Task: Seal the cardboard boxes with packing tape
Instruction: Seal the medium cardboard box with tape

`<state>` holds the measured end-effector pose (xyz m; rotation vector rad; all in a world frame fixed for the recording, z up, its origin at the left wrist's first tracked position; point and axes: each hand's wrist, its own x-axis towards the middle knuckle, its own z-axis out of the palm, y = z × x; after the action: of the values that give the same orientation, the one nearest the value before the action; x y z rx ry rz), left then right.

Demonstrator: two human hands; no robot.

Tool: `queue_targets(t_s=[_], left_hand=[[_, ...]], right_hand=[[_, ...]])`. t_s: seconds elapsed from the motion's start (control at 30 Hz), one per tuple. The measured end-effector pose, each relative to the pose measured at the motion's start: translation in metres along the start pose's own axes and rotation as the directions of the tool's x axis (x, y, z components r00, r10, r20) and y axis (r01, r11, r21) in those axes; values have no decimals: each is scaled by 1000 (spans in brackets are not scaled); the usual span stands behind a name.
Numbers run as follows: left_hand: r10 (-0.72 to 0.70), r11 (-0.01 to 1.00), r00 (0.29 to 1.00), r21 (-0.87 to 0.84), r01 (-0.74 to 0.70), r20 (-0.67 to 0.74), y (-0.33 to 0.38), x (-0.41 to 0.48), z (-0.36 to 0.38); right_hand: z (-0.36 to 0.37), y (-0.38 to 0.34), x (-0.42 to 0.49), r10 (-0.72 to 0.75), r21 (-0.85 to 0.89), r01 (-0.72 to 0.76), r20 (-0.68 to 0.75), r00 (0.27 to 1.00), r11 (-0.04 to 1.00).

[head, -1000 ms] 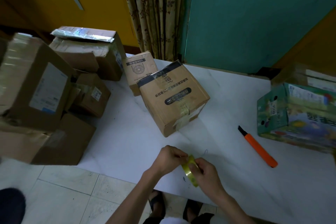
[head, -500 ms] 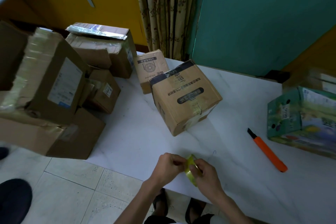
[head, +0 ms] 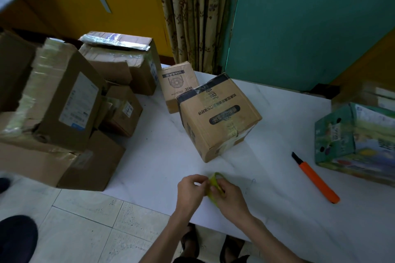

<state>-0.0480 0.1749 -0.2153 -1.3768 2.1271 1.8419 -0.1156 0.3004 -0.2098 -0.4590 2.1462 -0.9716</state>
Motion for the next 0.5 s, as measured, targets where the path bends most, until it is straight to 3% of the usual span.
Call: queue_targets(t_s=[0.13,0.27,0.33,0.4,0.43,0.5], left_hand=[[-69,973,997,-217,77,44,2,15,-20],[-136,970,982,-185,159,128,-6,26,-30],[-138,981,987,-125,147,80,-15,31,-33],[-35,999,999,25,35,3,-22,36,-36],[17,994,1000,111,-15,-15,-23,37,-37],[75,955,997,288,-62,-32,-24,39,-39]], right_hand=[[5,-13,13,-55,-115,57,27,998,992],[22,-14,24,-140,-290,180,153,978,940],[29,-14,24,-135,-274,193,219,966,942],[29,-12,24,-163,-234,216,227,960,948],[26,-14,24,-156,-194,191,181,971,962],[15,-25,22,-64,9,65,-48,997,998]])
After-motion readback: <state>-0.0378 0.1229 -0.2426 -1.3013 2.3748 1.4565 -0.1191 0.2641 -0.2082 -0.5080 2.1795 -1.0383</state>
